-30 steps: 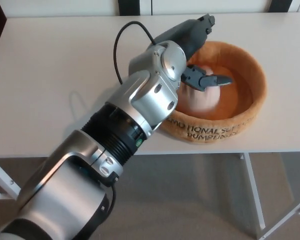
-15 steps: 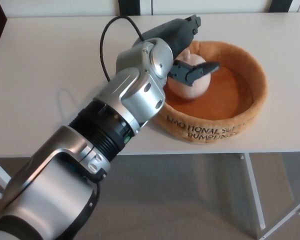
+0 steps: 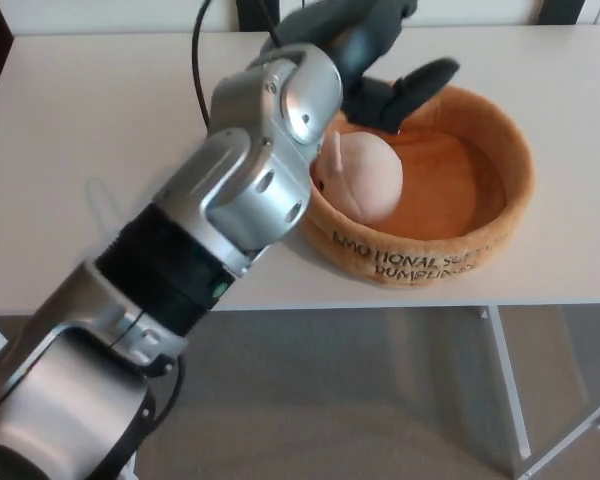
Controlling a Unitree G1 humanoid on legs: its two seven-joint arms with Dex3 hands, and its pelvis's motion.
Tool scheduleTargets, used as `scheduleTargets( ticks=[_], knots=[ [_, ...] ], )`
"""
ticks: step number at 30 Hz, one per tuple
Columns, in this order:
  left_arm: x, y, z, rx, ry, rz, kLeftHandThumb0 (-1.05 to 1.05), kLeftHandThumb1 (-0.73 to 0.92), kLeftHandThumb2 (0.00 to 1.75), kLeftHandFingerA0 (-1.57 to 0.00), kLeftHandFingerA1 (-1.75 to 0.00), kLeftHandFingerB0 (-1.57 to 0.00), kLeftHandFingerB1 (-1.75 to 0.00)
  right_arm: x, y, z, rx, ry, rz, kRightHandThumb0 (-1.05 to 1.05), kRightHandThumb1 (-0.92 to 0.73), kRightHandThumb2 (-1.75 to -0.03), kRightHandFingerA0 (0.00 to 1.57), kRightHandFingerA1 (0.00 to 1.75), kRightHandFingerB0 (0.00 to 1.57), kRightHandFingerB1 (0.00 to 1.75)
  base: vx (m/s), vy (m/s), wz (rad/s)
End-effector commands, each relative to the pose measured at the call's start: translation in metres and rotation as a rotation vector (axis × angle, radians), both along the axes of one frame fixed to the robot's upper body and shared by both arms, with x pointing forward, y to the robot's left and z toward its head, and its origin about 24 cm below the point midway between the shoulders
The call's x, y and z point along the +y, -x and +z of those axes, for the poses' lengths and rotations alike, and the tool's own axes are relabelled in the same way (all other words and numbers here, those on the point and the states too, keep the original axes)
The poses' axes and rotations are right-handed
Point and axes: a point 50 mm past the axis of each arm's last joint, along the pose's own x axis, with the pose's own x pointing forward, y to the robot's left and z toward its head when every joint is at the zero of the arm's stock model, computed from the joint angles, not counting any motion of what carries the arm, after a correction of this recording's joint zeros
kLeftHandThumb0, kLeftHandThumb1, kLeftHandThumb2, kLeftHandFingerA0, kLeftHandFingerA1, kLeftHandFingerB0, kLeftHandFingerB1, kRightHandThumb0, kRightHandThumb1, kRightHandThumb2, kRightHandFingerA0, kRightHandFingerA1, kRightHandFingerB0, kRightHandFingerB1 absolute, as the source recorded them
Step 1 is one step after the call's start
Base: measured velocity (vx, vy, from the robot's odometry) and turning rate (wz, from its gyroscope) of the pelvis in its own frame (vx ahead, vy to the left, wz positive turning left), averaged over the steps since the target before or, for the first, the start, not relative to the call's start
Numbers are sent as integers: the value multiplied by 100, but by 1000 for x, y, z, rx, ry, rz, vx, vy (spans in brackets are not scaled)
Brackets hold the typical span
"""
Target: The robot walks towards a table in front, picks a dumpling toy with left hand and puts it in an orange round plate
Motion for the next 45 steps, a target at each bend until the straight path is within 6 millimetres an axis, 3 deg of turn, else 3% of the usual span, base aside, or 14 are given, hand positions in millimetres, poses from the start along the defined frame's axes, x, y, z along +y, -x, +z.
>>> scheduleTargets(
  ticks=[1,3,5,7,8,9,10,13,14,27,33,36,41,45],
  knots=[
    [62,84,93,-443,249,-137,-103,79,106,-5,-4,0,-3,-7,10,1,38,-4,-15,-53,-66,-59,64,53,24,31,0,0,0],
    [69,95,98,-464,269,-153,-103,79,106,-5,-4,0,-3,-7,13,1,42,-7,-13,-53,-66,-59,64,53,24,31,0,0,0],
    [95,130,115,-556,329,-153,-61,36,70,-8,-21,0,-12,-6,17,-1,60,2,-8,-55,-67,-60,62,52,22,31,0,0,0],
    [100,140,117,-589,333,-152,-61,36,70,-8,-21,0,-12,-6,19,-2,65,5,-8,-55,-67,-60,62,52,22,31,0,0,0],
    [114,159,120,-660,353,-168,-28,40,65,-4,-32,0,-10,-6,20,-2,73,11,-14,-59,-53,-86,59,62,16,44,0,0,0],
    [134,177,124,-731,355,-162,-23,38,64,-6,-35,0,-9,-5,22,-3,84,13,-17,-54,-65,-59,65,51,22,31,0,0,0],
    [163,210,126,-831,301,-150,-19,40,63,-9,-39,0,-1,-4,23,-5,94,14,-18,-58,-53,-85,61,64,15,44,0,0,0],
    [176,227,127,-862,250,-151,-19,40,63,-9,-39,0,-1,-4,23,-5,91,12,-15,-58,-53,-85,61,64,15,44,0,0,0],
    [183,237,128,-871,221,-151,-24,39,63,-12,-41,0,0,-4,23,-5,92,9,-16,-53,-66,-59,67,54,22,32,0,0,0],
    [245,327,1,8,307,80,-11,52,60,-11,-21,-9,-30,-4,37,-8,131,12,-24,-52,-66,-60,65,53,18,32,0,0,0],
    [247,338,-7,86,334,111,-11,52,60,-11,-21,-9,-30,-5,39,-8,132,12,-25,-52,-66,-60,65,53,18,32,0,0,0],
    [261,359,-104,656,167,228,-18,37,67,-3,-19,-3,-31,-3,49,-10,140,3,-36,-51,-64,-59,60,53,18,32,0,0,0],
    [261,361,-121,751,67,210,-22,36,67,-2,-18,-2,-33,-3,49,-10,137,2,-30,-51,-65,-59,61,53,20,32,0,0,0],
    [266,384,-176,1008,-114,252,-6,45,57,-14,-41,-16,-38,-1,51,-11,153,-7,-32,-48,-63,-59,62,52,15,30,0,0,0]
  ],
)
